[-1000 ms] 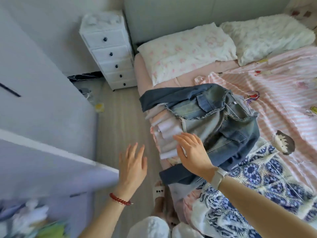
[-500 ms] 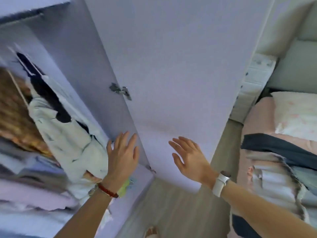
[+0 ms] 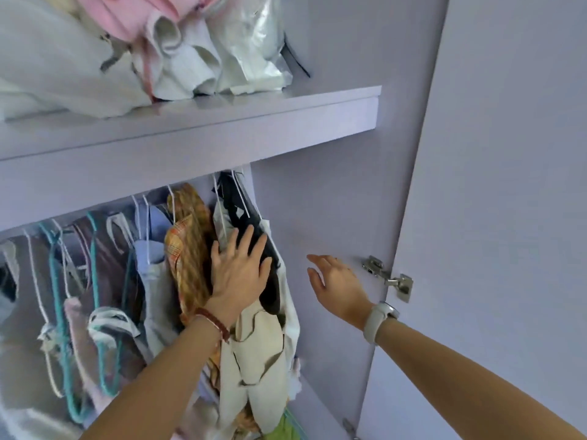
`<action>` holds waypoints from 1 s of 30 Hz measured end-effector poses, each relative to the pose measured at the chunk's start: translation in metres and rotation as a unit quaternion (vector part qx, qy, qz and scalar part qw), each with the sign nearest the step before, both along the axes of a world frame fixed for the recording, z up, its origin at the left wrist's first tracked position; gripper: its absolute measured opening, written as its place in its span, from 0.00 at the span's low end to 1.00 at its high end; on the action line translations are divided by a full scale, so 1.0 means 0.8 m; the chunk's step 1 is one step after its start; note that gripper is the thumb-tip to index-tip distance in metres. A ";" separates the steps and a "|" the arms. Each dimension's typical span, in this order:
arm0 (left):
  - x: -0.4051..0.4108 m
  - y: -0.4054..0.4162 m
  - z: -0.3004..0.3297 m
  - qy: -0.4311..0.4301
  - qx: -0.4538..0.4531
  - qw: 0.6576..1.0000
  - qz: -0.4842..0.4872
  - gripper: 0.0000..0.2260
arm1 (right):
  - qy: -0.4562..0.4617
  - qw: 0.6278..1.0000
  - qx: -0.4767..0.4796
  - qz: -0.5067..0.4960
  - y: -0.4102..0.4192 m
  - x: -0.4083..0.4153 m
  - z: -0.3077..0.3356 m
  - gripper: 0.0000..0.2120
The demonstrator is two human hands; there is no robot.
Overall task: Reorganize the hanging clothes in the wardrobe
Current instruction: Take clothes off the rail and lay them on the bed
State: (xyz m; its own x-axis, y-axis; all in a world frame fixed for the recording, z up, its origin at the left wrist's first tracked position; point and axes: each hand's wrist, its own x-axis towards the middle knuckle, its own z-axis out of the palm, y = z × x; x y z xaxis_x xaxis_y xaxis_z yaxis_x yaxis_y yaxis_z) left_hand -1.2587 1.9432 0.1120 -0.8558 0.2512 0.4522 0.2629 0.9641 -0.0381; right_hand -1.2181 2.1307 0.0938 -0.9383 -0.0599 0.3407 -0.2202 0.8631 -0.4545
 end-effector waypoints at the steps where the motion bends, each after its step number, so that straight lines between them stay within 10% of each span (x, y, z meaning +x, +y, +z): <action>1: -0.009 0.001 -0.003 -0.001 -0.004 1.000 -0.011 0.21 | -0.024 0.999 -0.040 -0.005 -0.011 -0.017 0.004 0.18; 13: -0.014 -0.044 -0.033 0.019 0.068 0.996 -0.047 0.23 | -0.069 0.995 -0.052 0.054 -0.073 -0.090 0.017 0.21; 30: -0.011 -0.043 -0.032 0.002 0.108 0.993 -0.042 0.23 | 0.059 0.991 0.000 -0.120 -0.042 -0.109 0.054 0.15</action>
State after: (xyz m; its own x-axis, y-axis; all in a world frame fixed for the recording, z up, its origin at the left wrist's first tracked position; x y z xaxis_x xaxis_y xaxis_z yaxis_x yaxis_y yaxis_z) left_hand -1.2674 1.9091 0.0867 -0.8334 0.2190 0.5075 0.3440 0.9242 0.1661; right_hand -1.3056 2.0973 0.1369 -0.8791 0.1602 0.4489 -0.0602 0.8970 -0.4380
